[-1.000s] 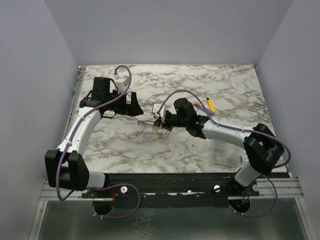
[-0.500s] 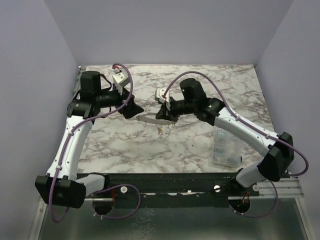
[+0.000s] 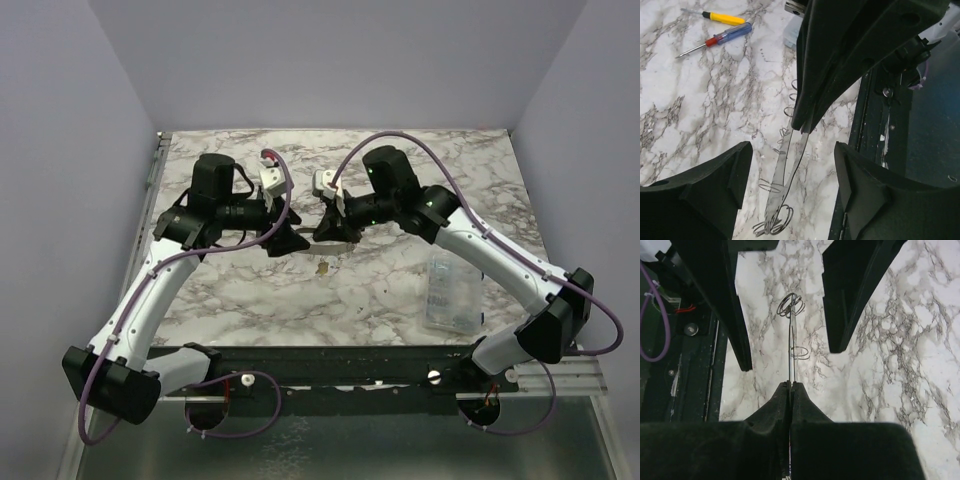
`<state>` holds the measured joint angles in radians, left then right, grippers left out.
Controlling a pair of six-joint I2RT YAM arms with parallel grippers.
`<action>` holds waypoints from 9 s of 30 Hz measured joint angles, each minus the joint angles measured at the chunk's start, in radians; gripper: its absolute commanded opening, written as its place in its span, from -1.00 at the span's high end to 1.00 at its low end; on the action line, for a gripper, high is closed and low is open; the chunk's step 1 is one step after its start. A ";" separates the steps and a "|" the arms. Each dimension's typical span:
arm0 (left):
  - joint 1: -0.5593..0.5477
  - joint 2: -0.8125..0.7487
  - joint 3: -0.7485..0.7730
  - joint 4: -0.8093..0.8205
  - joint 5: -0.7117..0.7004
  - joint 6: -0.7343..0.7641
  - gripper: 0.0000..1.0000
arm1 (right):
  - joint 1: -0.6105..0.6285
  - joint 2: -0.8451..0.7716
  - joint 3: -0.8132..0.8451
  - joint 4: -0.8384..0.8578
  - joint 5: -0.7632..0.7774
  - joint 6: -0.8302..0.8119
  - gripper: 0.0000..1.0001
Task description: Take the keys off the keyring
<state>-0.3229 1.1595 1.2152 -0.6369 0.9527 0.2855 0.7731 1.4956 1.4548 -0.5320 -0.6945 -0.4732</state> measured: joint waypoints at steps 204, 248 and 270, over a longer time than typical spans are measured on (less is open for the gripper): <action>0.002 0.122 0.122 0.185 -0.011 -0.534 1.00 | -0.235 -0.035 -0.808 1.579 -0.212 0.686 0.99; 0.094 0.382 -0.423 0.486 -0.121 -0.420 0.80 | -0.222 0.397 -0.243 0.103 -0.242 0.262 0.99; 0.022 0.111 -0.479 0.438 -0.156 0.116 0.13 | -0.225 0.502 -0.198 -0.035 -0.283 0.218 0.99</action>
<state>-0.3012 1.2701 0.7364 -0.1986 0.7967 0.4011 0.5476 1.9976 1.2572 -0.5667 -0.9771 -0.2554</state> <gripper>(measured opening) 0.465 0.058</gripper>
